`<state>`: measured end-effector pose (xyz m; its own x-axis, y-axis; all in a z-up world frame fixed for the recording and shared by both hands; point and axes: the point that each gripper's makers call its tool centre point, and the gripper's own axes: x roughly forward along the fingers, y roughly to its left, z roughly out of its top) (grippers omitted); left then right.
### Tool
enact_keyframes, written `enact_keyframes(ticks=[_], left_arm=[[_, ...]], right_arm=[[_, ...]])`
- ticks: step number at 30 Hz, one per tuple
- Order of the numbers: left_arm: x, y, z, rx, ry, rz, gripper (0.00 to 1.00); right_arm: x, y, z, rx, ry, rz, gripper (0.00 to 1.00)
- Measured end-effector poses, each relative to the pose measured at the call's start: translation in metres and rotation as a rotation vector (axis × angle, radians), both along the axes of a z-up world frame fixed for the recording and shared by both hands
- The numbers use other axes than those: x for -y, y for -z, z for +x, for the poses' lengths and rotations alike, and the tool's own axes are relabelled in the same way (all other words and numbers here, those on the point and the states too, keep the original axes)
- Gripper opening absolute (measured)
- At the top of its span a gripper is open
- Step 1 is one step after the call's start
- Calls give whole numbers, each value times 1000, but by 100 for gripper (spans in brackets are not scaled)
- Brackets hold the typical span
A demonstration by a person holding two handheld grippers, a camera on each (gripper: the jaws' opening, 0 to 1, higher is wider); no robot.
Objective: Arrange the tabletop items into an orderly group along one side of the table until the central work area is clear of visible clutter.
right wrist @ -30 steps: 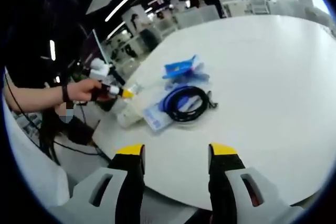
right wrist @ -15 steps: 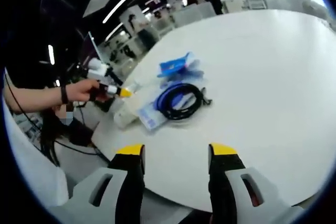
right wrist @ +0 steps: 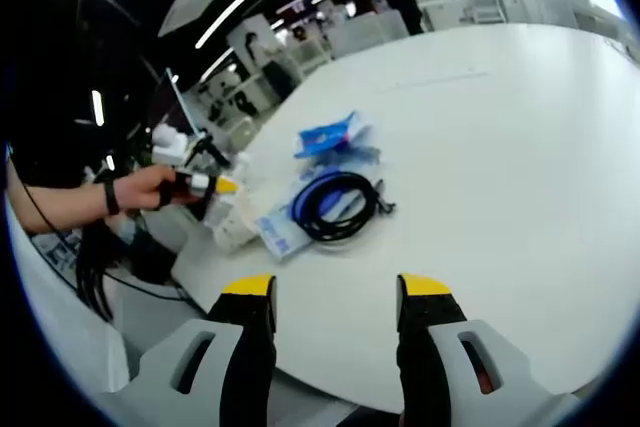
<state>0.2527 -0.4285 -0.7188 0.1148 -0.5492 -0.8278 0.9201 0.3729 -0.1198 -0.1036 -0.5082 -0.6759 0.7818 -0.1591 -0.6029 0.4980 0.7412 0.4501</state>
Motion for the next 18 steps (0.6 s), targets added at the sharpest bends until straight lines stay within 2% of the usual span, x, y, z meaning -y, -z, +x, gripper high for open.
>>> enact_keyframes(ticks=[9,18], left_arm=[[-10,-17,-7,36,-6,-48,36],[-20,-24,-10,52,-9,-66,36]], right_arm=[[-10,-4,6,14,-17,-6,46],[-18,-4,-3,18,-10,-9,46]])
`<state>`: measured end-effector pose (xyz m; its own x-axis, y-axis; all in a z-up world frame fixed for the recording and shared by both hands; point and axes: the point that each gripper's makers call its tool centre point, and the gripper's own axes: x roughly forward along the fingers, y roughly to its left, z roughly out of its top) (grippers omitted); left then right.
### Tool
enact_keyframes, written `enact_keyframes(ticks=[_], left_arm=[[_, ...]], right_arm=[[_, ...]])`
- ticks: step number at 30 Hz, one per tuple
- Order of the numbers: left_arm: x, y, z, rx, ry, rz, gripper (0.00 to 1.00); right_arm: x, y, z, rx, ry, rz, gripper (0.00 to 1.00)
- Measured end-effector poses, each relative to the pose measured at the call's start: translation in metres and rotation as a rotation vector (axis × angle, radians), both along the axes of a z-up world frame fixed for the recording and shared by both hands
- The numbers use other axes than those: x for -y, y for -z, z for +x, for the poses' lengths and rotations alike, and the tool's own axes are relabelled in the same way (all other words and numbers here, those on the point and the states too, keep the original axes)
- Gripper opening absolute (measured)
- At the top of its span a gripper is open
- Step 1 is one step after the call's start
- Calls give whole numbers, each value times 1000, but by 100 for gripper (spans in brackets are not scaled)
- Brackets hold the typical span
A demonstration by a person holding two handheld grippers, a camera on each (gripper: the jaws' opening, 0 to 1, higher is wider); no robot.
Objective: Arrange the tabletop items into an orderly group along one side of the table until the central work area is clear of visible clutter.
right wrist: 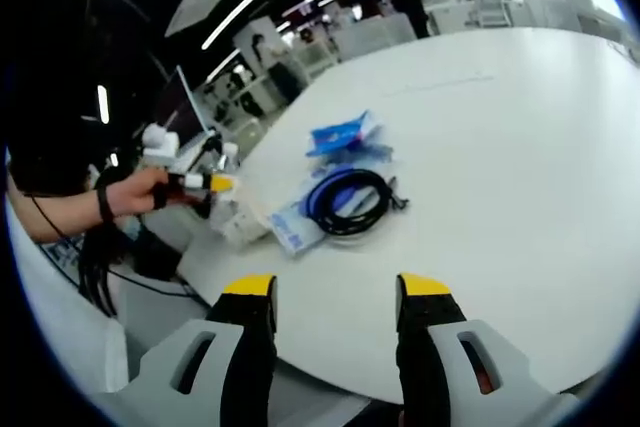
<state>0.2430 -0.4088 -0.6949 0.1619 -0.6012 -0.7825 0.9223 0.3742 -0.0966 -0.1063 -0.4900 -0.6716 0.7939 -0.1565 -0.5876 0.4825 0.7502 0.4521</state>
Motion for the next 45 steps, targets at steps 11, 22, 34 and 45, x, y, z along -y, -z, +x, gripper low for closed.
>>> enact_keyframes(ticks=[11,22,34,45], left_arm=[[-13,-9,-5,18,-11,-23,36],[-33,-13,-11,30,-41,-44,36],[-57,-16,-24,48,-69,-58,36],[-68,-11,-26,58,-88,-62,36]], right_arm=[[-4,-4,-5,13,9,-15,45],[-10,-6,-5,22,-3,-23,45],[-18,-5,-5,24,-15,-24,45],[-21,-6,-3,31,-23,-31,45]])
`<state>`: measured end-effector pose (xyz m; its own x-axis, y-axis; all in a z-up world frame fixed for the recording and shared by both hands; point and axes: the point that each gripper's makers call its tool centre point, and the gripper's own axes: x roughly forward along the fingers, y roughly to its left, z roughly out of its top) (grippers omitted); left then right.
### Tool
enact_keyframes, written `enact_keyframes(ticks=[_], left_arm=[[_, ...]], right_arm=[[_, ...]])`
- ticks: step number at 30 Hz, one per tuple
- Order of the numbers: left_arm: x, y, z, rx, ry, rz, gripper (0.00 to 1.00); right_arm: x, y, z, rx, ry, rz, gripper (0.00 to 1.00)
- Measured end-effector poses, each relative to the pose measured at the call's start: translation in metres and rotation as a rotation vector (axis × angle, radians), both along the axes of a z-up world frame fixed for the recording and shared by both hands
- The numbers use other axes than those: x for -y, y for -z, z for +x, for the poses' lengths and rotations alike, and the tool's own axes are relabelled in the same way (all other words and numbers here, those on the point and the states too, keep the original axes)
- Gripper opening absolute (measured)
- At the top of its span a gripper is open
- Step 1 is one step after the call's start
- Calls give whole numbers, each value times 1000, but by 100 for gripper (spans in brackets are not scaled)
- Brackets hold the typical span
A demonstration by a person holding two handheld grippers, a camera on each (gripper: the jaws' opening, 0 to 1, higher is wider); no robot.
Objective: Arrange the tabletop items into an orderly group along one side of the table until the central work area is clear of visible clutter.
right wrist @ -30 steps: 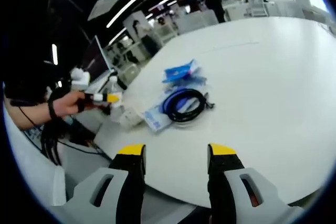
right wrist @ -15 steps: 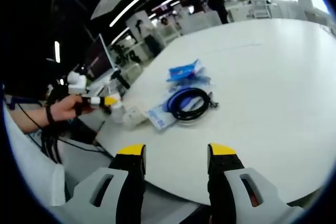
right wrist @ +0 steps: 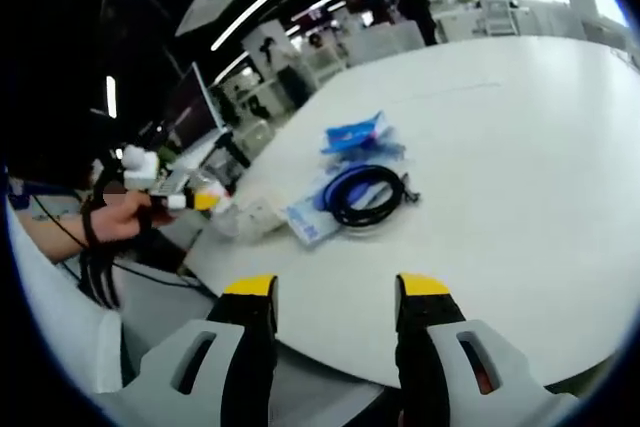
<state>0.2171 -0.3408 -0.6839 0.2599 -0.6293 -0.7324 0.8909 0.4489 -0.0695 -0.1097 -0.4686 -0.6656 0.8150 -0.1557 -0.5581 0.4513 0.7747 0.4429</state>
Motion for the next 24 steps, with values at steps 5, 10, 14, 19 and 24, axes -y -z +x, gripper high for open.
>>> enact_keyframes(ticks=[5,10,14,19,24], left_arm=[[-1,1,-2,17,11,7,36],[-2,2,-3,30,12,9,36],[-5,7,-6,40,26,15,36],[-4,6,-6,52,24,-5,35],[-4,7,-5,60,19,-5,35]], right_arm=[[-3,-1,0,2,-1,-2,45],[-5,-1,-3,2,5,-3,45],[-7,-2,-5,6,12,-7,45],[-12,-2,-11,0,16,-10,45],[-15,-1,-14,-6,24,-6,45]])
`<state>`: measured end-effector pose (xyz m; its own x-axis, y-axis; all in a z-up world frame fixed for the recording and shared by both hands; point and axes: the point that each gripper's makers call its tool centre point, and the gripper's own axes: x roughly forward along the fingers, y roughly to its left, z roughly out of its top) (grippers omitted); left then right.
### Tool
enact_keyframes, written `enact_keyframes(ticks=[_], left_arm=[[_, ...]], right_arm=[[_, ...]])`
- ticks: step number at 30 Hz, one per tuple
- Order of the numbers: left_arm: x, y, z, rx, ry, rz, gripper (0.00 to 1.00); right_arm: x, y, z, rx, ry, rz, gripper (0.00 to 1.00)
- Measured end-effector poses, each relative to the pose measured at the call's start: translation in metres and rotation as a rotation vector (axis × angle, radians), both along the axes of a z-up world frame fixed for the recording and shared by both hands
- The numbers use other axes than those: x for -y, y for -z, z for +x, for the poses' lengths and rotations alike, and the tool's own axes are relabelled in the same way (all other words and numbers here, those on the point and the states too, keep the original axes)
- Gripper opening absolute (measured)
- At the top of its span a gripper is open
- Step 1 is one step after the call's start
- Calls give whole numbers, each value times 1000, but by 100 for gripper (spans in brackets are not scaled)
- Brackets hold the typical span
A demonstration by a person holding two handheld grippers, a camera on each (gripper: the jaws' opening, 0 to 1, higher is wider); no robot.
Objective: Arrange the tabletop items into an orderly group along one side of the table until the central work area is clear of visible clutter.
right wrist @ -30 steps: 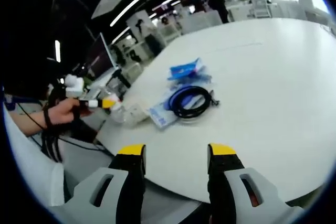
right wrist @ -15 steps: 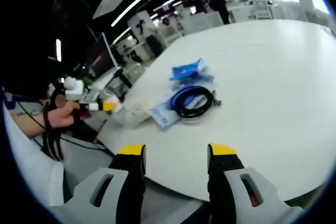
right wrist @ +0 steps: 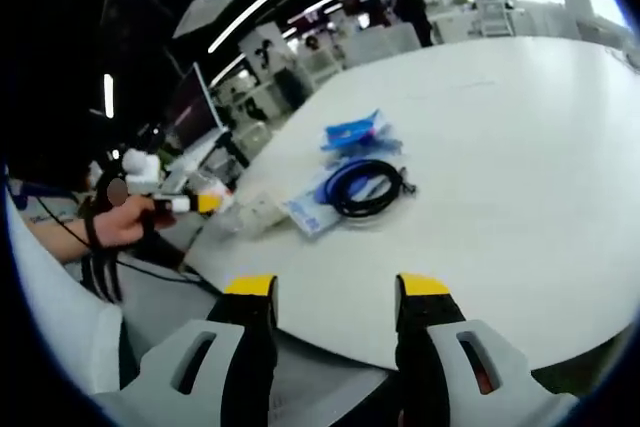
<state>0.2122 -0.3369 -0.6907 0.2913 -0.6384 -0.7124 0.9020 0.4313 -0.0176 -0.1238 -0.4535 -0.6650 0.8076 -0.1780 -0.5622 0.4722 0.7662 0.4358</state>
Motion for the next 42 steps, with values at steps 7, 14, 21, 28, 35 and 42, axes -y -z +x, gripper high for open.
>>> enact_keyframes(ticks=[7,14,21,28,35,42], left_arm=[[3,0,3,-2,-10,-12,35],[12,0,9,-8,-24,-15,35],[21,0,15,-10,-48,-27,35],[35,0,19,-15,-54,-34,35],[48,0,23,-20,-56,-42,35],[61,0,31,-30,-73,-53,35]], right_arm=[[-1,1,2,-3,6,5,45],[3,-1,11,-4,-6,-3,45],[7,-1,13,-6,1,-2,45],[10,1,13,-11,10,3,45],[13,1,13,-12,16,4,45],[14,1,13,-14,21,5,45]])
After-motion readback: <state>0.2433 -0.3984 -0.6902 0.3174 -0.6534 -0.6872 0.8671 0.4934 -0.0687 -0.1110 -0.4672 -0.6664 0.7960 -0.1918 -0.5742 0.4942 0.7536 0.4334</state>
